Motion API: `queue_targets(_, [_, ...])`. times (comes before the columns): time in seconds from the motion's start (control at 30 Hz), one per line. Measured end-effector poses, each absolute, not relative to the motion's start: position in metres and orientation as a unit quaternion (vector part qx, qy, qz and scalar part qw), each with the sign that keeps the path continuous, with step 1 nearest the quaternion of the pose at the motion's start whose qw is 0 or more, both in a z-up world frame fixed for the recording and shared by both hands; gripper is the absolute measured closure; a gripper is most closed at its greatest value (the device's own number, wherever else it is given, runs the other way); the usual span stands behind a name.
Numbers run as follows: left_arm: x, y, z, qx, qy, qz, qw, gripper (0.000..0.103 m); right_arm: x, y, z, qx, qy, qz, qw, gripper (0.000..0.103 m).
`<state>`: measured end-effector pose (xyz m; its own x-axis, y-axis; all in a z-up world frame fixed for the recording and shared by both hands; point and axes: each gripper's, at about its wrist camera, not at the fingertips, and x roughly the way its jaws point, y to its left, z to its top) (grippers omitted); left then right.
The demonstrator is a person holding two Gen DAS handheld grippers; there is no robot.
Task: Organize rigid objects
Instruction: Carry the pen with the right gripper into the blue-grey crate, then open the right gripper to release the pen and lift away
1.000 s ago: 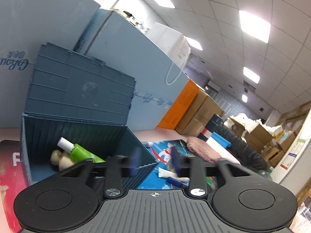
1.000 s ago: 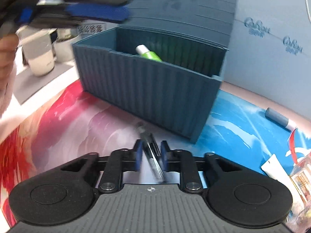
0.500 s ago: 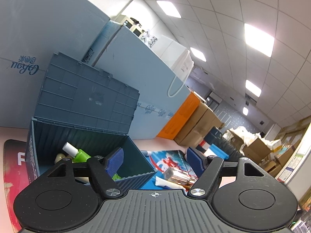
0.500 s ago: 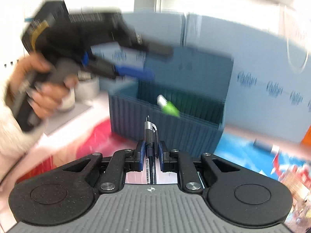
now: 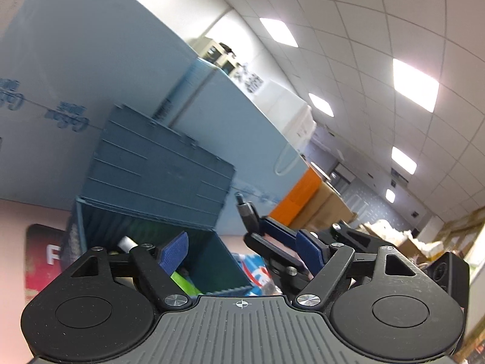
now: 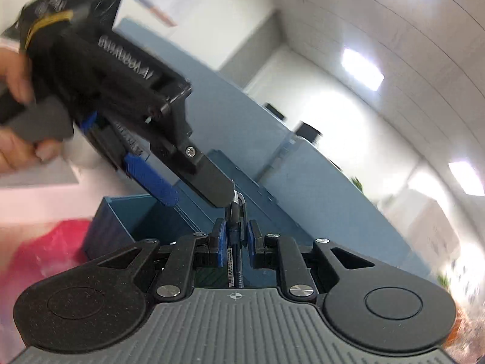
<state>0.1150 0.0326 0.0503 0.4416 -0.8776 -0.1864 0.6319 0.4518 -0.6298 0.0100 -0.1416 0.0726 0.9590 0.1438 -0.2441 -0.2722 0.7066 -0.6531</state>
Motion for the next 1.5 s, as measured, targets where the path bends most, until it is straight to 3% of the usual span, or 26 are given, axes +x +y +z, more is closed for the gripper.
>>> queue_targets(0.13, [0.121, 0.048, 0.052, -0.249, 0.245, -0.439, 0.828, 0.019, 0.033, -0.136, 0.061, -0.442, 0.099, 0.173, 0.874, 0.089])
queue_targets(0.47, [0.133, 0.062, 0.049, -0.279, 0.25, -0.433, 0.82, 0.018, 0.081, -0.119, 0.046, -0.506, 0.17, 0.228, 0.814, 0.089])
queue_targets(0.73, [0.133, 0.058, 0.047, -0.274, 0.256, -0.443, 0.814, 0.018, 0.111, -0.131, 0.052, -0.398, 0.254, 0.254, 0.844, 0.089])
queue_targets(1.13, [0.136, 0.059, 0.044, -0.279, 0.262, -0.443, 0.81, 0.017, 0.117, -0.129, 0.05, -0.4, 0.262, 0.262, 0.838, 0.089])
queue_targets(1.27, [0.136, 0.057, 0.043, -0.276, 0.265, -0.445, 0.81, 0.017, 0.115, -0.129, 0.048, -0.4, 0.265, 0.257, 0.839, 0.081])
queue_targets(1.37, [0.136, 0.056, 0.043, -0.275, 0.265, -0.447, 0.809, 0.017, 0.111, -0.132, 0.051, -0.396, 0.26, 0.254, 0.843, 0.067])
queue_targets(1.5, [0.136, 0.055, 0.044, -0.274, 0.265, -0.448, 0.809, 0.017, 0.102, -0.142, 0.057, -0.369, 0.245, 0.252, 0.861, 0.063])
